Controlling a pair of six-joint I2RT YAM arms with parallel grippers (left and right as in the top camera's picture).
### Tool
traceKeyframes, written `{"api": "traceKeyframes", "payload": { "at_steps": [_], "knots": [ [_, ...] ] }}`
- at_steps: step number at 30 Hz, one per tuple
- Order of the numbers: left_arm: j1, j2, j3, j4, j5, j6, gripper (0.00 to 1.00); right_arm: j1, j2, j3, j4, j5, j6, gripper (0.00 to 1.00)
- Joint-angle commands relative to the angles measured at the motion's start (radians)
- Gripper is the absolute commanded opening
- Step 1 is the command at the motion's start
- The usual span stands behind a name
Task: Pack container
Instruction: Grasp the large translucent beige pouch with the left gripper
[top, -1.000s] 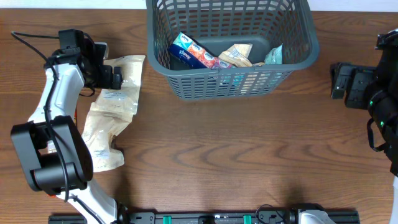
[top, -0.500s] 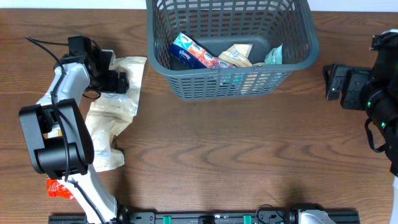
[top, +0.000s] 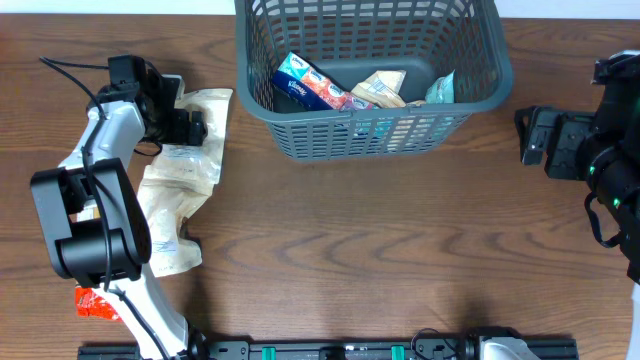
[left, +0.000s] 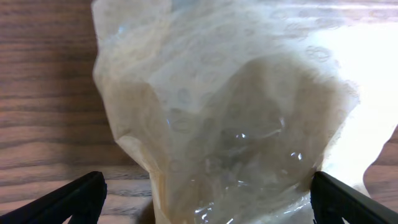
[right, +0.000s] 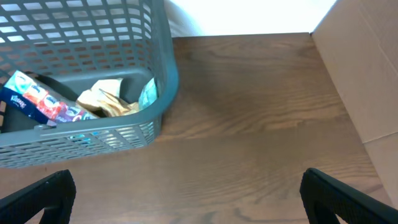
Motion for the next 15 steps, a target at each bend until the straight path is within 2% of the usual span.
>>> {"api": "traceKeyframes", "payload": {
  "at_steps": [1, 10, 12, 13, 15],
  "knots": [
    [-0.001, 0.039, 0.007, 0.002, 0.013, -0.022, 0.99, 0.005, -0.004, 0.000, -0.007, -0.004, 0.014, 0.99],
    [-0.001, 0.055, 0.007, 0.005, 0.013, -0.037, 1.00, 0.005, -0.004, 0.000, -0.015, -0.004, 0.014, 0.99],
    [-0.001, 0.055, 0.007, 0.006, 0.013, -0.036, 0.89, 0.005, -0.004, 0.000, -0.015, -0.004, 0.014, 0.99],
    [-0.001, 0.055, 0.007, 0.006, 0.013, -0.036, 0.77, 0.005, -0.004, 0.000, -0.015, -0.004, 0.014, 0.99],
    [-0.001, 0.055, 0.007, 0.005, 0.013, -0.036, 0.62, 0.005, -0.004, 0.000, -0.015, -0.004, 0.014, 0.99]
  ]
}}
